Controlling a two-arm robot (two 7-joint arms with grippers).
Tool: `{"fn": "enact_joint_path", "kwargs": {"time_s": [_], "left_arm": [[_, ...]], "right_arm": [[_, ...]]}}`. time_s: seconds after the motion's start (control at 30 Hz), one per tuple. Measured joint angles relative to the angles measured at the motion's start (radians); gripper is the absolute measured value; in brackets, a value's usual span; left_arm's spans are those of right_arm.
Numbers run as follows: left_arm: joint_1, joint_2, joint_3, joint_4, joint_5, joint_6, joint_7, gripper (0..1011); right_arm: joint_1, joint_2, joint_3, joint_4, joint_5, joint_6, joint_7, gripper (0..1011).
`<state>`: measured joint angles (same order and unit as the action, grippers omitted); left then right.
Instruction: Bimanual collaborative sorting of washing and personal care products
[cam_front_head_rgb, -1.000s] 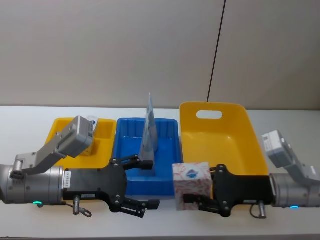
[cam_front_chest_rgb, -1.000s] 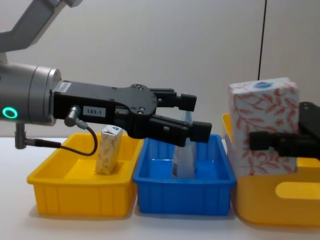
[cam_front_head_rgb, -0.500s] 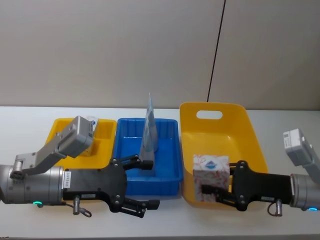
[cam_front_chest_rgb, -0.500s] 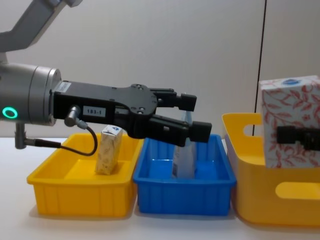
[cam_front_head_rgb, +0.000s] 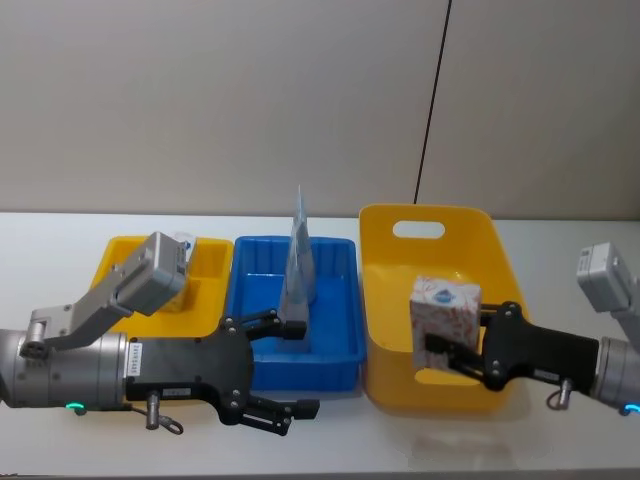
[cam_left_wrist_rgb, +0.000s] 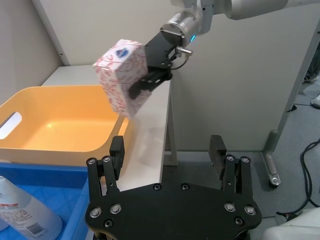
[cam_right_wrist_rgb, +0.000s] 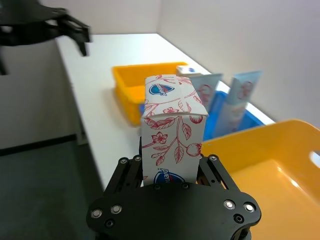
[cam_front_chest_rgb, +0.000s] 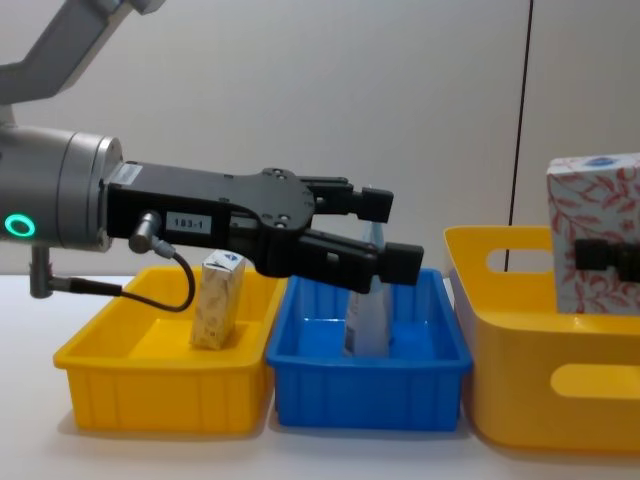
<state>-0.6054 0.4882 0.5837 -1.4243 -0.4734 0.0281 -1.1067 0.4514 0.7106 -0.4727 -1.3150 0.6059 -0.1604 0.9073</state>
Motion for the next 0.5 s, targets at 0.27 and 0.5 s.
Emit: {"fn": "enact_joint_path", "kwargs": {"time_s": [0.27,0.5], "left_arm": [[0.0,0.0,0.0,0.0,0.0,0.0,0.0,1001],[0.0,0.0,0.0,0.0,0.0,0.0,0.0,1001]], "right_arm": [[0.006,-0.029,0.014,0.032,-0.041,0.032,-0.124,360],[0.027,-0.065,0.016,0.069,-0.082,0.054,-0.216,361]]}}
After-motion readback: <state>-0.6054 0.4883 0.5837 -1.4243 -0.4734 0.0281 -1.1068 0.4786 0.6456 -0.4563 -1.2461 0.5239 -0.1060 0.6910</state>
